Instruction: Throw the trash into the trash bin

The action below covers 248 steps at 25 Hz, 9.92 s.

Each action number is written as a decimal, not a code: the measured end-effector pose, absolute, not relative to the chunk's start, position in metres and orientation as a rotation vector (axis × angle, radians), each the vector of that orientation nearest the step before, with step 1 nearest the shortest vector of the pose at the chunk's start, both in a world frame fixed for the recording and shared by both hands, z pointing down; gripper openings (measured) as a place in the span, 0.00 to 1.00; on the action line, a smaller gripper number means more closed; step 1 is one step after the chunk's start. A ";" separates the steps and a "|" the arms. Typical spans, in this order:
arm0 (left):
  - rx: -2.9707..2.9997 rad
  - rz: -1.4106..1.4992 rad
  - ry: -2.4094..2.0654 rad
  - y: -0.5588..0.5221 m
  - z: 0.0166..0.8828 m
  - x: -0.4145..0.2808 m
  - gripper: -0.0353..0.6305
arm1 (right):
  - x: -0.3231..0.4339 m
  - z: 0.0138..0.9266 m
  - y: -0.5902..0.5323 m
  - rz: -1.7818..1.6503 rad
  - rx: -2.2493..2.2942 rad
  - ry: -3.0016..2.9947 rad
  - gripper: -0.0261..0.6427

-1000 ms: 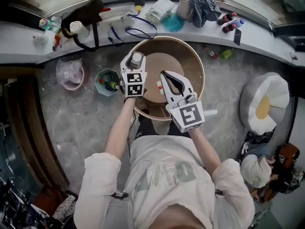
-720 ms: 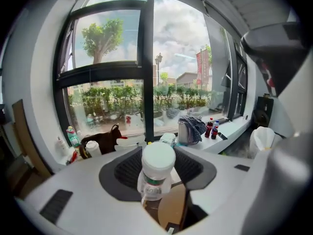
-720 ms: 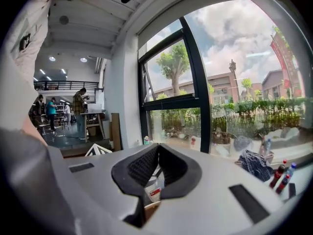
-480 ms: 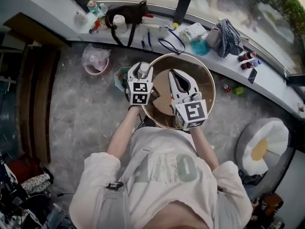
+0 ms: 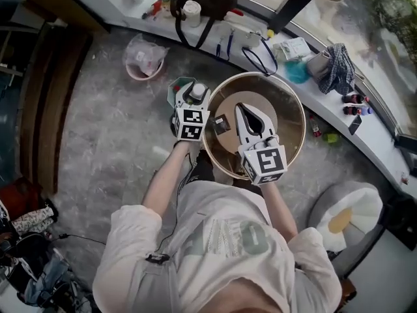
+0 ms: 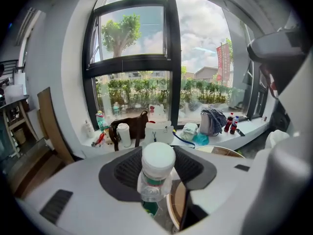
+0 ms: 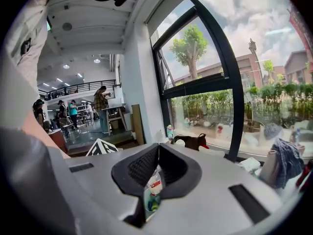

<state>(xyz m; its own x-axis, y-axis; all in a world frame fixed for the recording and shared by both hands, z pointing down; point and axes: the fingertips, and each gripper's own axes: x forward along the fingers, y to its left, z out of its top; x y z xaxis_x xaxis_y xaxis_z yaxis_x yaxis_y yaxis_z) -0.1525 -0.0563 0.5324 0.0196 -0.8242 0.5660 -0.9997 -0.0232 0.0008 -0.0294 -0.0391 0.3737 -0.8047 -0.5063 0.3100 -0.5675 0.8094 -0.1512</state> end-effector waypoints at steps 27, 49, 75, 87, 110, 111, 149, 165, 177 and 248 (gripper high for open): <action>1.821 0.432 -1.742 -0.073 0.715 -0.246 0.38 | -0.156 0.498 -0.032 0.464 0.472 -2.597 0.06; 2.085 0.245 -1.792 -0.070 0.512 -0.147 0.07 | -0.087 0.385 -0.041 0.327 0.851 -2.767 0.06; 2.739 -0.113 -1.432 -0.062 0.221 0.120 0.07 | 0.197 0.270 -0.040 0.298 1.707 -2.678 0.06; 2.739 -0.139 -1.446 -0.060 0.224 0.117 0.07 | 0.200 0.283 -0.029 0.307 1.693 -2.636 0.06; 1.954 0.663 -1.403 -0.007 0.659 0.165 0.38 | 0.326 0.391 0.044 0.578 1.634 -2.361 0.06; 1.884 0.654 -1.418 -0.004 0.681 0.163 0.38 | 0.332 0.400 0.049 0.583 1.629 -2.343 0.06; 1.584 0.598 -1.578 -0.024 0.794 0.142 0.45 | 0.306 0.487 0.076 0.702 1.335 -2.320 0.06; 2.067 0.240 -1.948 -0.074 0.488 0.057 0.45 | 0.218 0.410 0.016 0.665 1.370 -2.512 0.06; 2.234 -0.070 -1.955 -0.018 0.339 0.023 0.45 | 0.116 0.341 -0.006 0.409 1.256 -2.713 0.06; 1.983 0.098 -2.309 -0.022 0.304 -0.150 0.07 | -0.036 0.305 -0.030 0.241 0.868 -2.943 0.06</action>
<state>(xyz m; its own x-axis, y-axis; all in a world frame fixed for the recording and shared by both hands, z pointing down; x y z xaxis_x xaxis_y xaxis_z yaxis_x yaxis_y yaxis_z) -0.1499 -0.0220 0.3042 -0.1492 -0.9822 0.1144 -0.9883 0.1518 0.0139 -0.0361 -0.0297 0.3052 -0.8390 -0.5338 0.1051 -0.5438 0.8288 -0.1316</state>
